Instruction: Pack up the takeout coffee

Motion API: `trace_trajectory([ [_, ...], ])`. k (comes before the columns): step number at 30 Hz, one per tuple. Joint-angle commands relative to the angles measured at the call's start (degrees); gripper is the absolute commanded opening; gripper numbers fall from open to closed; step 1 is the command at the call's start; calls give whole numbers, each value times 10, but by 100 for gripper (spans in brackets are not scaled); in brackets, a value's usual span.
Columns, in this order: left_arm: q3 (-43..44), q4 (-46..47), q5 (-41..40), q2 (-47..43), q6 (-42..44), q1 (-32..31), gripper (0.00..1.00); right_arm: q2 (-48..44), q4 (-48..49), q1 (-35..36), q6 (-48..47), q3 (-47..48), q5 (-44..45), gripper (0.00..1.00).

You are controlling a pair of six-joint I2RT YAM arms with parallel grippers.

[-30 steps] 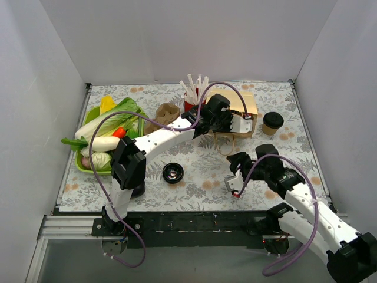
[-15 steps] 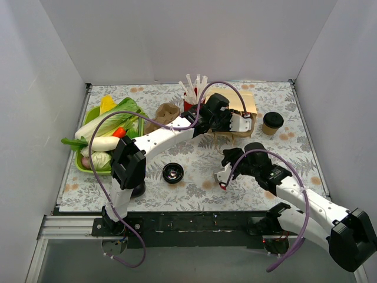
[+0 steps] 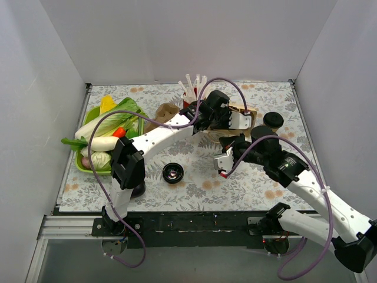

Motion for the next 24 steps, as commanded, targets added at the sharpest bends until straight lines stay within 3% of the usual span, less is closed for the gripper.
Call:
trace_trajectory([
  [1, 63, -54, -22, -14, -7, 3, 0, -11, -115, 34, 49, 77, -21, 1],
  [6, 121, -163, 21, -30, -32, -1, 0, 14, -167, 50, 107, 162, -17, 1],
  [15, 118, -287, 70, -58, -27, -16, 0, 43, -293, 52, 157, 254, -27, 1],
  [24, 127, -310, 49, -50, -29, -37, 0, 67, -289, 52, 268, 302, -49, 1],
])
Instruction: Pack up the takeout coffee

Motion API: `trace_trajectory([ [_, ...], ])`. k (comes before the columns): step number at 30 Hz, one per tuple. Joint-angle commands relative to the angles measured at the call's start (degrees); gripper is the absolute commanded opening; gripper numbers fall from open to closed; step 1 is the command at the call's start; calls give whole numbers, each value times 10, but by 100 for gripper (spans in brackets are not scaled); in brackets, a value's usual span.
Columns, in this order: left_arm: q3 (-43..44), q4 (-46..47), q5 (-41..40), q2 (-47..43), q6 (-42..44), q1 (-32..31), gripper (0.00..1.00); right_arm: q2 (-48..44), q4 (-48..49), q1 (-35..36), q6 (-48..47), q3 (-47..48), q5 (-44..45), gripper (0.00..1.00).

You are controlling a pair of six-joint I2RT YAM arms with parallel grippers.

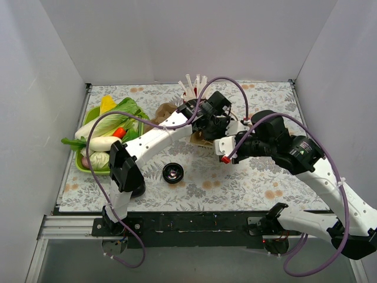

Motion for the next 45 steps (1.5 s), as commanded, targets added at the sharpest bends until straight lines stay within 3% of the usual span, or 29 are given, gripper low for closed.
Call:
trace_trajectory([
  [1, 24, -27, -8, -33, 2, -12, 0, 5, 7, 3, 76, 50, -11, 1],
  [8, 55, -41, -21, -29, 6, -23, 0, 34, -10, 4, 109, 128, -18, 1],
  [15, 63, -53, -7, -31, 4, -26, 0, 45, -19, 4, 135, 148, -25, 1],
  [17, 64, -60, 1, -31, 12, -26, 0, 55, -27, 4, 139, 159, -31, 6],
  [20, 61, -71, 16, -31, 19, -26, 0, 68, -54, 4, 136, 166, -26, 27],
  [21, 56, -71, 18, -33, 19, -26, 0, 69, -56, 4, 140, 167, -22, 39],
  [24, 48, -78, 25, -34, 19, -26, 0, 65, -50, 4, 156, 191, -11, 56],
  [25, 47, -79, 26, -34, 19, -26, 0, 64, -46, 4, 157, 210, 4, 66],
  [26, 42, -83, 26, -35, 20, -26, 0, 62, -41, 4, 155, 217, 15, 88],
  [27, 42, -85, 28, -35, 22, -26, 0, 49, -28, 4, 157, 219, 28, 92],
  [32, 41, -92, 42, -31, 32, -24, 0, -20, 147, 3, 188, 167, 141, 98],
  [38, 37, -93, 70, -31, 36, -22, 0, -12, 209, -20, 211, 183, 231, 98],
  [45, 0, -71, 77, -47, 60, -16, 0, -26, 276, -38, 181, 126, 326, 98],
])
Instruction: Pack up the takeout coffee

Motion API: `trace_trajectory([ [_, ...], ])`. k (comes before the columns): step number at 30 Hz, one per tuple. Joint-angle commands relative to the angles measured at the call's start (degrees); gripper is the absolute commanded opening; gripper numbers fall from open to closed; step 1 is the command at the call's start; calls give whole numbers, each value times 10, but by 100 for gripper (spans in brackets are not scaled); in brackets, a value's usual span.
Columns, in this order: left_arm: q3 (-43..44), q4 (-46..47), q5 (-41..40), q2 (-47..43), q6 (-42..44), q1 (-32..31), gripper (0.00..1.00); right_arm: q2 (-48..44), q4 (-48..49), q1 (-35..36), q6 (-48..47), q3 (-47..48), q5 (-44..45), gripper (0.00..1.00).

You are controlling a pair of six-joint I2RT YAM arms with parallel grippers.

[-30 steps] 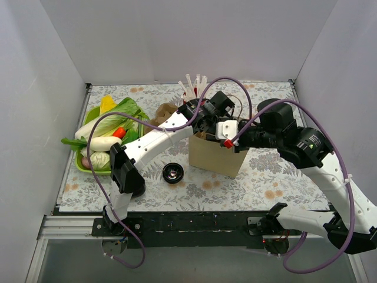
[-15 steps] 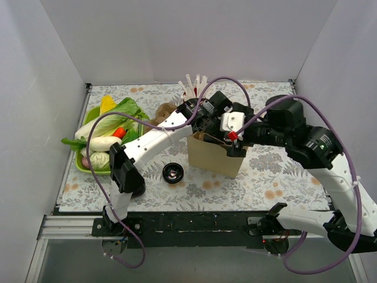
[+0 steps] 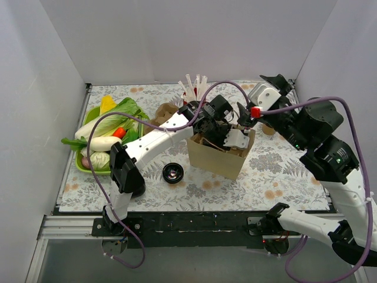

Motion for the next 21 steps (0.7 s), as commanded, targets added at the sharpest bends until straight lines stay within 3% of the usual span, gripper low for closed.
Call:
trace_trajectory([
  [1, -39, 23, 18, -57, 22, 4, 0, -4, 80, -21, -5, -36, 94, 98],
  [5, -66, 50, 21, -76, 42, 5, 0, 4, 45, -69, 24, -25, 57, 98],
  [13, -57, 26, 57, -60, 72, 13, 0, 61, -48, -214, 176, 46, -171, 98],
  [21, -56, 32, 62, -36, 84, 18, 0, 88, -48, -236, 214, 50, -413, 98],
])
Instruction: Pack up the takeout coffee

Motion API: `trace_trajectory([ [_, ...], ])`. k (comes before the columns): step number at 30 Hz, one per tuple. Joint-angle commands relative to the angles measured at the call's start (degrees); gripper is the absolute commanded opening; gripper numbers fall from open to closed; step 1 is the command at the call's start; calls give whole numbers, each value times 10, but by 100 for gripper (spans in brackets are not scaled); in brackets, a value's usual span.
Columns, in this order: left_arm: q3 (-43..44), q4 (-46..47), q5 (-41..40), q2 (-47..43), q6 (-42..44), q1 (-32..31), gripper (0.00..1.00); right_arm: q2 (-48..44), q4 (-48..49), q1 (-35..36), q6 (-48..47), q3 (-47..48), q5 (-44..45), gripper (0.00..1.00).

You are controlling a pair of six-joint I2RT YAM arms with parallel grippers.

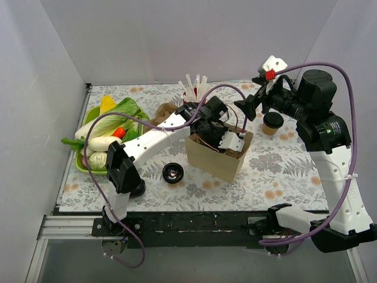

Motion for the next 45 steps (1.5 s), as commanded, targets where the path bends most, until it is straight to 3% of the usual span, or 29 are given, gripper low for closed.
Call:
trace_trajectory([
  [1, 9, 9, 22, -14, 18, 1, 0, -5, 3, -5, 9, 7, -177, 98],
  [6, 20, 9, 30, -9, 6, 4, 0, -13, -25, -5, -15, -7, -258, 98],
  [11, 25, 12, 42, -5, 3, 10, 0, -12, -129, -5, -89, 6, -290, 98],
  [14, 20, 5, 50, -3, 11, 16, 0, -28, -93, -5, -82, 10, -292, 98],
  [20, 13, 6, 49, 3, 40, 16, 0, -19, -16, -5, 20, 43, -316, 98],
  [28, 10, -13, 47, 12, 74, 16, 0, -8, 104, -6, 88, 97, -223, 98],
  [34, 27, -46, 98, 5, 96, 19, 0, -16, 100, -8, 35, 52, -143, 98],
  [41, -31, -10, 111, -33, 121, 22, 0, -38, 67, -22, 50, -14, -48, 98],
  [44, -53, 12, 110, -37, 122, 22, 0, -40, 90, -52, 122, -19, -57, 98],
  [45, -57, 13, 110, -33, 122, 22, 0, -39, 111, -59, 142, -17, -109, 98],
])
